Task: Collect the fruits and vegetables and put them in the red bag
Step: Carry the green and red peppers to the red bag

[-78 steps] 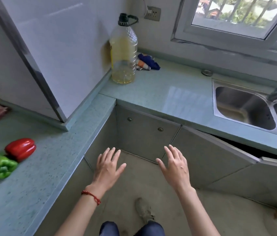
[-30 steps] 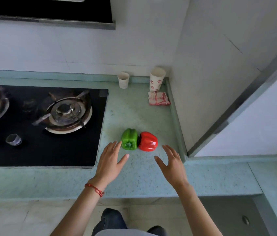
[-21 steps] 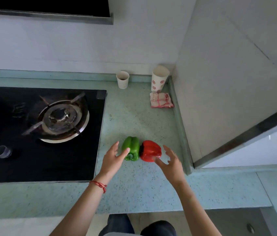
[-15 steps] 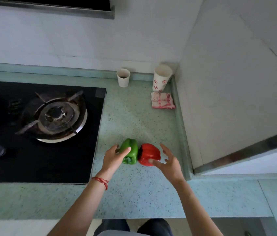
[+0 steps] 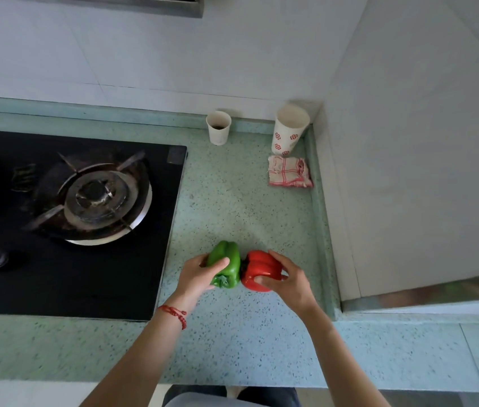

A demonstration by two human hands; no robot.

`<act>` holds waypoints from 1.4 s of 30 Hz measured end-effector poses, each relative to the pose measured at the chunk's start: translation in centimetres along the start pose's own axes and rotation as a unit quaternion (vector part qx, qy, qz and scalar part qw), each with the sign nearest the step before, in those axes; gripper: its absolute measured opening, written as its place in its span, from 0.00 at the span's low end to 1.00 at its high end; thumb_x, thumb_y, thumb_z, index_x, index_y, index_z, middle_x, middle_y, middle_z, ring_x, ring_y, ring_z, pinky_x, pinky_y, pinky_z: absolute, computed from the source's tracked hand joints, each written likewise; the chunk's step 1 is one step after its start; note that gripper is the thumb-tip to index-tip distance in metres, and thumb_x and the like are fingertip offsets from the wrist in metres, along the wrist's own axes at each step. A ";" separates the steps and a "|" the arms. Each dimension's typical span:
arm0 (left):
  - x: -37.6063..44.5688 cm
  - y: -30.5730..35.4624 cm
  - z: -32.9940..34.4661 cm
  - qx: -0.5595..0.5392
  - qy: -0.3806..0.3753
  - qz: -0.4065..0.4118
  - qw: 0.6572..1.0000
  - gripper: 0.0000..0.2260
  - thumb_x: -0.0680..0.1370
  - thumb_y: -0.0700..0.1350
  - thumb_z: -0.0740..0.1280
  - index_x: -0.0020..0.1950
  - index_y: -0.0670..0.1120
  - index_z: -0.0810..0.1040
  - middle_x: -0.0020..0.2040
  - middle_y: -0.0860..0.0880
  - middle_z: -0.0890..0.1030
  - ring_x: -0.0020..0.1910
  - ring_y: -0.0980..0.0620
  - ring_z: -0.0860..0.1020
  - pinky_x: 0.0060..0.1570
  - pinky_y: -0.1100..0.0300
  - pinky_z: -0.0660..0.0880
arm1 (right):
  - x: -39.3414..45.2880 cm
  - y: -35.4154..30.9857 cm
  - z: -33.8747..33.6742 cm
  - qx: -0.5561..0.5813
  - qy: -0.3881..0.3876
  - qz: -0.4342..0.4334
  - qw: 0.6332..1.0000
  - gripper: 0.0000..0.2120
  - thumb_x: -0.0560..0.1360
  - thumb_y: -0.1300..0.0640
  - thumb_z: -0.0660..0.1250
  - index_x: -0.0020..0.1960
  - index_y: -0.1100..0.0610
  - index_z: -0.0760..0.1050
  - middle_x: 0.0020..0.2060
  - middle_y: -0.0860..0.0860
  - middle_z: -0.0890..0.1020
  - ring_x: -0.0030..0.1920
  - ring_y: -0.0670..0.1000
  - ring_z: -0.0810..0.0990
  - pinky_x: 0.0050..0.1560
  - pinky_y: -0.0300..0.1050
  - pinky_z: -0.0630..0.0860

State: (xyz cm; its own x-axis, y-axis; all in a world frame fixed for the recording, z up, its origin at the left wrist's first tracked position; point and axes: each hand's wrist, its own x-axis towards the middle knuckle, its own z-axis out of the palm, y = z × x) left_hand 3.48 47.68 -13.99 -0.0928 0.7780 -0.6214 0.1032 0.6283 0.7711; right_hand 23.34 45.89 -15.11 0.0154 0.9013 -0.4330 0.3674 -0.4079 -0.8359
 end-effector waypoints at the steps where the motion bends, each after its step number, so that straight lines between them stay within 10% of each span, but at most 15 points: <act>1: 0.0 0.0 -0.1 -0.007 0.000 -0.004 1.000 0.19 0.70 0.49 0.72 0.58 0.42 0.76 0.50 0.44 0.79 0.49 0.48 0.79 0.36 0.64 0.80 | 0.0 0.0 0.0 0.006 0.003 0.001 1.000 0.35 0.63 0.53 0.77 0.66 0.49 0.68 0.57 0.46 0.75 0.57 0.48 0.74 0.56 0.40 0.71; 18: -1.4 -1.4 -4.0 -0.088 0.041 0.059 0.994 0.14 0.70 0.43 0.72 0.55 0.43 0.77 0.45 0.51 0.79 0.43 0.53 0.80 0.37 0.64 0.79 | -1.3 -1.2 2.8 0.133 0.078 0.022 0.988 0.30 0.62 0.51 0.75 0.62 0.59 0.74 0.55 0.55 0.80 0.55 0.54 0.79 0.59 0.55 0.75; 32: -7.3 -6.2 -8.3 -0.162 0.233 0.054 0.957 0.19 0.71 0.45 0.71 0.60 0.42 0.76 0.44 0.50 0.80 0.46 0.48 0.80 0.49 0.51 0.79 | -1.7 -4.1 7.0 0.101 -0.105 -0.035 0.989 0.39 0.55 0.40 0.75 0.63 0.54 0.74 0.57 0.52 0.79 0.57 0.54 0.78 0.59 0.57 0.75; 38: -12.5 -9.3 -7.8 -0.265 0.326 0.052 0.906 0.15 0.71 0.42 0.71 0.56 0.46 0.75 0.47 0.50 0.79 0.41 0.55 0.79 0.35 0.67 0.79 | -2.9 -4.7 8.9 0.076 -0.196 -0.064 0.976 0.23 0.68 0.55 0.73 0.61 0.56 0.75 0.51 0.50 0.79 0.54 0.54 0.78 0.50 0.45 0.79; 42: -16.4 -12.5 -6.9 -0.312 0.397 0.028 0.863 0.18 0.71 0.43 0.72 0.59 0.41 0.76 0.49 0.46 0.80 0.42 0.50 0.80 0.41 0.60 0.81 | -4.6 -4.4 10.8 0.041 -0.276 -0.076 0.957 0.18 0.67 0.51 0.72 0.56 0.49 0.75 0.52 0.50 0.79 0.56 0.54 0.77 0.46 0.43 0.78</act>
State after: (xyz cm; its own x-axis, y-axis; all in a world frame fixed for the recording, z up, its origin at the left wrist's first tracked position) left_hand -3.16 27.04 -12.47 -0.7795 0.4013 -0.4810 -0.4012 0.2700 0.8753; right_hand 11.60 41.93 -13.05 -0.5347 0.7456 -0.3976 0.2521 -0.3084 -0.9173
